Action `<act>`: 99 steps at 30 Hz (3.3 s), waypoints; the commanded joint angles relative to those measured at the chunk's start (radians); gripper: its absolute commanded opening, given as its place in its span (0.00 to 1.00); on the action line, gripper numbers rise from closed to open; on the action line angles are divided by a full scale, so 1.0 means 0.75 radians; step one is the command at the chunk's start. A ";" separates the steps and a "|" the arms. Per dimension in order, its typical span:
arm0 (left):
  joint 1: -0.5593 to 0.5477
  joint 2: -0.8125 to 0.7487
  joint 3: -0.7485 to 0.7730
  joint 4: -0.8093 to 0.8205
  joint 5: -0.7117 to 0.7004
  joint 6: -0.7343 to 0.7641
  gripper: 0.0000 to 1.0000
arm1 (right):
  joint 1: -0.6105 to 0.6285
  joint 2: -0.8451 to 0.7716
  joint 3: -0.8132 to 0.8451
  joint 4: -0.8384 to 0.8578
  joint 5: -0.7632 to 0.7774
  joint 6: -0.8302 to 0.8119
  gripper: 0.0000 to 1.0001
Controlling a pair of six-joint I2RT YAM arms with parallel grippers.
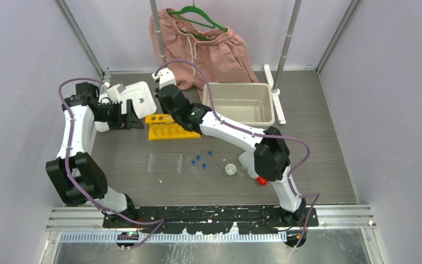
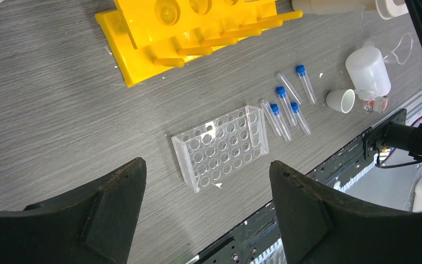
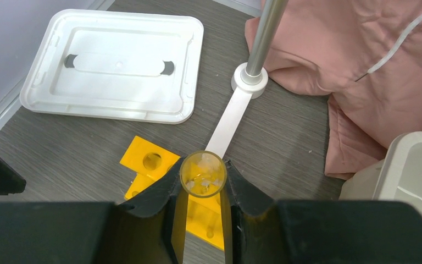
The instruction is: Organize the chemistry lab equipment
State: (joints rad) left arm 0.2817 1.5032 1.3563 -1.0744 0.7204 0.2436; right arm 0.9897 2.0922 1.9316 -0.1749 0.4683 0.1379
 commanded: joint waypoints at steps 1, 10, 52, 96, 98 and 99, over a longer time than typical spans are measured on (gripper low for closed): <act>0.012 -0.016 0.008 -0.019 0.003 0.023 0.82 | 0.014 -0.015 0.039 0.028 -0.017 0.019 0.01; 0.012 -0.018 0.008 -0.038 0.002 0.044 0.82 | 0.016 0.028 0.044 0.004 -0.019 0.017 0.01; 0.012 -0.035 0.020 -0.058 -0.044 0.075 0.84 | 0.014 0.095 -0.091 0.017 -0.023 0.088 0.25; 0.012 -0.189 0.117 -0.264 -0.105 0.145 1.00 | 0.134 -0.204 -0.545 -0.544 -0.306 0.677 0.22; 0.012 -0.186 0.123 -0.265 -0.102 0.144 1.00 | 0.133 -0.171 -0.532 -0.546 -0.310 0.679 0.22; 0.013 -0.186 0.125 -0.265 -0.102 0.145 1.00 | 0.133 -0.157 -0.530 -0.546 -0.313 0.680 0.22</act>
State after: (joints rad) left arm 0.2836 1.3888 1.4052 -1.2583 0.6292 0.3447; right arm 1.0901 1.9533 1.4796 -0.6144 0.2501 0.6334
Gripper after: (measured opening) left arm 0.996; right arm 0.219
